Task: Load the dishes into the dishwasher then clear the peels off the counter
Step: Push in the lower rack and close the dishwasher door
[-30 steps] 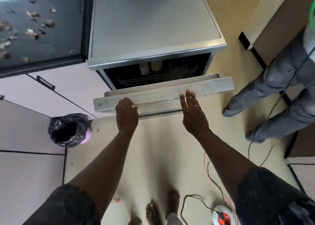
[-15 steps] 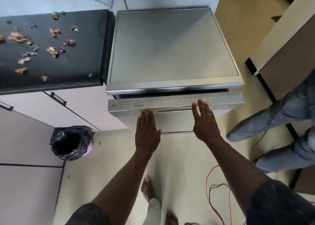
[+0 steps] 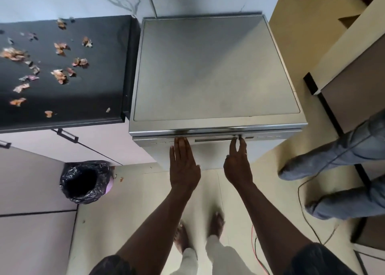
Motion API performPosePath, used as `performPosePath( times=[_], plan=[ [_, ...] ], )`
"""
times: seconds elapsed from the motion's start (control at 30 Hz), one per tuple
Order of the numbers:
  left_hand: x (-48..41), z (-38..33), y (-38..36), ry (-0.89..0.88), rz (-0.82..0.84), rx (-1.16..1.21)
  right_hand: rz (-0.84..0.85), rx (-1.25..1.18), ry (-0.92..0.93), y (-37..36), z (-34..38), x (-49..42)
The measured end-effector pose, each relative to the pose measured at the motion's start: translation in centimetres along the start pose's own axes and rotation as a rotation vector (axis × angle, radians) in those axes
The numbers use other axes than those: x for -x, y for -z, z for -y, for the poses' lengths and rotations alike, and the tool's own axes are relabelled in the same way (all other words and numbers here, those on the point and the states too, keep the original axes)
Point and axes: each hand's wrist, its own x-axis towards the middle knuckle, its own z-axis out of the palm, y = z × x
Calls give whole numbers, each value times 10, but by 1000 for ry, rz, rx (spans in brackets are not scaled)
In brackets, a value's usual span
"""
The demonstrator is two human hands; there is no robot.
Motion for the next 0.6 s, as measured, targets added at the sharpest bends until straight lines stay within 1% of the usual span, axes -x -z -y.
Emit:
performPosePath(
  times=[0.07,0.13,0.17,0.2,0.27,0.33,0.37,0.4,0.43,0.47,0.5,0.6],
  plan=[
    [-2,-6,0,26,-13,4,-18,-142,1,3,1,-2],
    [-1,-14,5,75,0,76,41,-446,-133,14,4,-7],
    [-1,-18,8,126,-1,171,58,-670,-248,22,8,-12],
    [-3,-23,14,224,0,334,69,-938,-377,32,14,-17],
    [-12,-30,27,532,42,804,59,-1402,-601,47,26,-28],
    [-27,-35,46,806,55,1319,46,-1712,-754,57,37,-37],
    [-34,-36,55,905,19,1572,43,-1821,-812,59,38,-40],
    [-41,-35,63,961,-28,1803,42,-1900,-856,60,38,-44],
    [-46,-33,66,979,-70,2006,55,-1948,-887,61,37,-47],
    [-50,-31,69,973,-85,2145,79,-1980,-898,61,35,-51],
    [-53,-29,71,963,-86,2225,90,-1988,-910,61,32,-52],
    [-56,-23,71,974,-43,2295,111,-2004,-910,67,32,-55]
  ],
)
